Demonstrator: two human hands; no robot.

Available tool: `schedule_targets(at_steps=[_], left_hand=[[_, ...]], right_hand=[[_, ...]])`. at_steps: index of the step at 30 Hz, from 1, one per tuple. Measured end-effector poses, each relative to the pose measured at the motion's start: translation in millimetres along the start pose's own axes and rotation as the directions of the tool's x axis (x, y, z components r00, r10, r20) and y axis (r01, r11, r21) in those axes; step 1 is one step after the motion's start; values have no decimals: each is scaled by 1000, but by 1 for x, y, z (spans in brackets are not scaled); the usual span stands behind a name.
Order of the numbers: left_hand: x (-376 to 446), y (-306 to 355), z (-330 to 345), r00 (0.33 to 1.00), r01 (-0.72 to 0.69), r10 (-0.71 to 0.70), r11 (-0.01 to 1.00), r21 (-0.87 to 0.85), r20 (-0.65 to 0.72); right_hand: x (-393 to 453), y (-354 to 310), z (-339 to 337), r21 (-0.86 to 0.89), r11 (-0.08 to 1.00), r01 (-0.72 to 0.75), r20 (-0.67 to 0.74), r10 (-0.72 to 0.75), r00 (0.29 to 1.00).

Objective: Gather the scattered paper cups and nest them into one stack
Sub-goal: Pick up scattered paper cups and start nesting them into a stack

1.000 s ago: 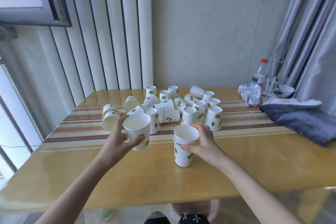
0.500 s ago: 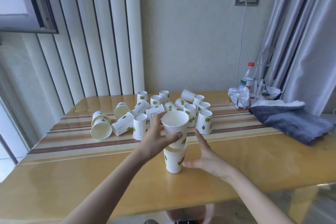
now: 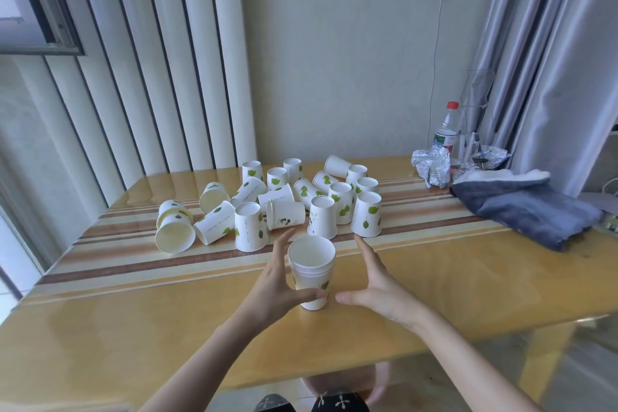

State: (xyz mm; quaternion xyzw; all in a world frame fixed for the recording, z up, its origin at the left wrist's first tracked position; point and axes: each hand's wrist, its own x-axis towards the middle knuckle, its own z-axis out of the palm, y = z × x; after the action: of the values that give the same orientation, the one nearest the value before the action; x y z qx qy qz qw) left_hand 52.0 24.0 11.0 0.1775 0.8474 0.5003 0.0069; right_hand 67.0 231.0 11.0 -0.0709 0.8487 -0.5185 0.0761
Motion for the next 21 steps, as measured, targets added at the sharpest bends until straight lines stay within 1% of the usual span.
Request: schedule_targets(at_steps=[3, 8, 12, 14, 16, 18, 20, 21], left_hand=[[-1, -6, 6, 997, -43, 42, 999, -8, -69], [12, -16, 8, 986, -48, 43, 998, -27, -164], [35, -21, 3, 972, -39, 30, 999, -32, -233], [48, -27, 0, 973, -48, 49, 999, 12, -227], [55, -31, 0, 980, -49, 60, 997, 59, -192], [57, -34, -2, 988, -26, 36, 997, 67, -152], [56, -32, -10, 993, -11, 21, 996, 86, -118], [56, -28, -17, 991, -14, 28, 994, 108, -130]], right_hand=[[1, 3, 3, -20, 1000, 6, 0, -6, 1000], [12, 9, 2, -23, 1000, -13, -17, 12, 1000], [32, 8, -8, 12, 1000, 9, -88, -8, 996], [45, 6, -13, 26, 1000, 7, -132, -3, 991], [57, 4, -17, 24, 1000, 12, -157, -8, 988], [68, 3, -19, 23, 999, 27, -184, -23, 983], [76, 1, -22, 24, 999, 42, -260, -35, 965], [80, 2, -25, 3, 999, 52, -333, -48, 942]])
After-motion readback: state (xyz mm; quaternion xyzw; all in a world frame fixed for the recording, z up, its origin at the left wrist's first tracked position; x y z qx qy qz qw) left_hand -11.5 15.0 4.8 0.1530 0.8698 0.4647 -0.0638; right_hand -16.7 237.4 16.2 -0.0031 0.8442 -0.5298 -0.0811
